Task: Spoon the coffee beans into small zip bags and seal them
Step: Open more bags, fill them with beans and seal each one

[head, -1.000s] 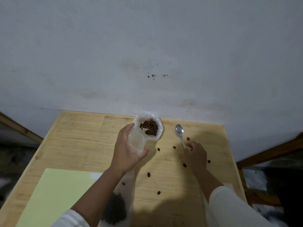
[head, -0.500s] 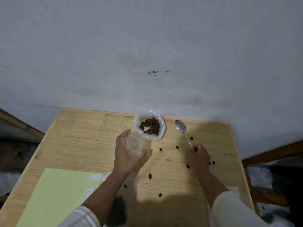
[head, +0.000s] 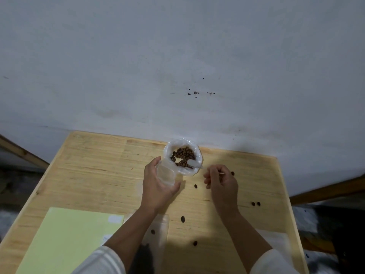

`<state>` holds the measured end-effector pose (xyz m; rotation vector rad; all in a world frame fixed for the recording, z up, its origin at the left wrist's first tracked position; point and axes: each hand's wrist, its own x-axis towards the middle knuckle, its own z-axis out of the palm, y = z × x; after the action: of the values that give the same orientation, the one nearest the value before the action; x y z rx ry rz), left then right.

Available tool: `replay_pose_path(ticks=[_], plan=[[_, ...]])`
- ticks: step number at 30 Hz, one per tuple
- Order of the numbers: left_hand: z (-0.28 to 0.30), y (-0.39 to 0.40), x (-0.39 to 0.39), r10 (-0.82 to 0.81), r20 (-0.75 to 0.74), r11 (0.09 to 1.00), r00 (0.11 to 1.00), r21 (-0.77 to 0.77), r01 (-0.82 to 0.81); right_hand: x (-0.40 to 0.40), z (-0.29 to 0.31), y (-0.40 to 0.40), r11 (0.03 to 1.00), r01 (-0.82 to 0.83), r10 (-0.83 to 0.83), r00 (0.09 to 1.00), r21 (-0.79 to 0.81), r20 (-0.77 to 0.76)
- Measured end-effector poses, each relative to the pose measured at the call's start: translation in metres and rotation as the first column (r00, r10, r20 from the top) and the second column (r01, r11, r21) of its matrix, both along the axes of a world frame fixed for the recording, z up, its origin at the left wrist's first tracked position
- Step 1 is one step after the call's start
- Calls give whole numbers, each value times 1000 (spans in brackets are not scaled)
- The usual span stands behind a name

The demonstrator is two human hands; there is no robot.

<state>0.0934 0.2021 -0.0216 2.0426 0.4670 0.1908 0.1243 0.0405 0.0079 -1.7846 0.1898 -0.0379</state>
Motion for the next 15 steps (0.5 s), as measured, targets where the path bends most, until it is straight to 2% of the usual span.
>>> replay_pose_path(ticks=[7,10,15], plan=[[-2,1,6,-15,-46,1000,999,-11,14,22,-27,18,987,160,-153,976,34,-155],[-1,0,8,-26,-67,999,997,-25,24,37,-37,30,956,254,-211,943,146,-259],[-3,0,15,-31,-95,999,995,-43,27,50,-44,27,847,399,-245,879,350,-408]])
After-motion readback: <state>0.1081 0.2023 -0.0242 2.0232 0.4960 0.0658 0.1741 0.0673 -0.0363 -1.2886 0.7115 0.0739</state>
